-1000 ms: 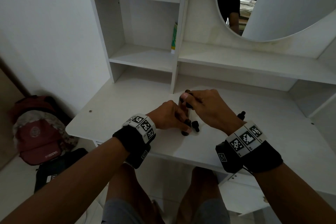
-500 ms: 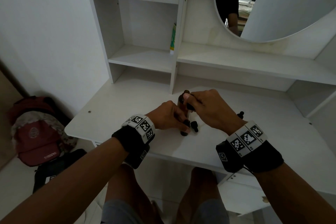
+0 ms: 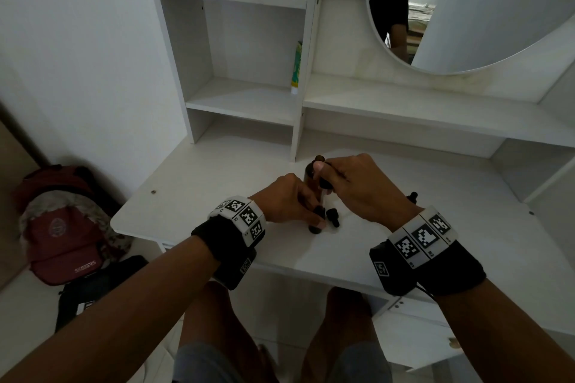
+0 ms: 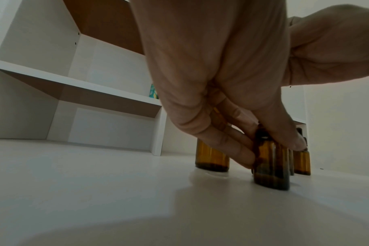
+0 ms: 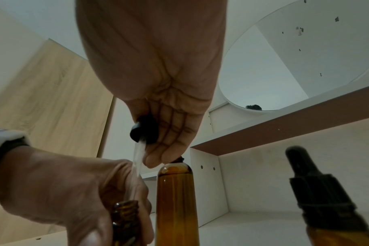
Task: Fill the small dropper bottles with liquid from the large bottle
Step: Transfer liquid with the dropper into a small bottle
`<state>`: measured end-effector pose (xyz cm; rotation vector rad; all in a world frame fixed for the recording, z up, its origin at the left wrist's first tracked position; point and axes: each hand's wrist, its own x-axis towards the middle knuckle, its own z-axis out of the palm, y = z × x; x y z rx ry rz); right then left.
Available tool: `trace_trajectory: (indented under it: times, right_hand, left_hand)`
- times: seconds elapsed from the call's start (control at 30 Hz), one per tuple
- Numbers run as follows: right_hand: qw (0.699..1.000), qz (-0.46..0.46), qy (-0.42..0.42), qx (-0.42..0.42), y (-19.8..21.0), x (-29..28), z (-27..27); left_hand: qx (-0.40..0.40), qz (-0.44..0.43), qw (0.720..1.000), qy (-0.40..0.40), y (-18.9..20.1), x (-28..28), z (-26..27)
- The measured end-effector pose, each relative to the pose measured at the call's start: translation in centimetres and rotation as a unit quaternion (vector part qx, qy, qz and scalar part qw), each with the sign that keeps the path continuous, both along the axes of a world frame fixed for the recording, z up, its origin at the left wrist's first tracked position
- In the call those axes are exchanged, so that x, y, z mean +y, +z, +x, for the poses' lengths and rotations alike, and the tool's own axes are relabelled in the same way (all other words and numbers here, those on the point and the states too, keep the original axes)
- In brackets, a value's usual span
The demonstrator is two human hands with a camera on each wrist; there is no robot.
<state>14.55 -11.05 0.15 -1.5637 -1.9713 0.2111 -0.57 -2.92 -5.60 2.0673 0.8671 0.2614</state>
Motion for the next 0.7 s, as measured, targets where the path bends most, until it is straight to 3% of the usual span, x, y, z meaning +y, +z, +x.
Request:
trace_trajectory:
  times: [0.27, 0.4, 0.7]
  right_hand:
    - [1.0, 0.001, -0.012, -0.021, 0.0, -0.1, 0.1]
    - [0.999, -0.003, -0.032, 0.013, 1.0, 0.1, 0.4]
    - [0.973, 0.154, -0.113, 0.132, 4.7, 1.7, 2.0]
  left_hand:
    - [0.001, 0.004, 1.0, -0.003, -0.2, 0.2, 0.0]
    - [0.002, -0.001, 1.0, 0.002, -0.1, 0.2, 0.0]
    - [0.008, -0.01, 1.0, 0.005, -0.3, 0.3, 0.0]
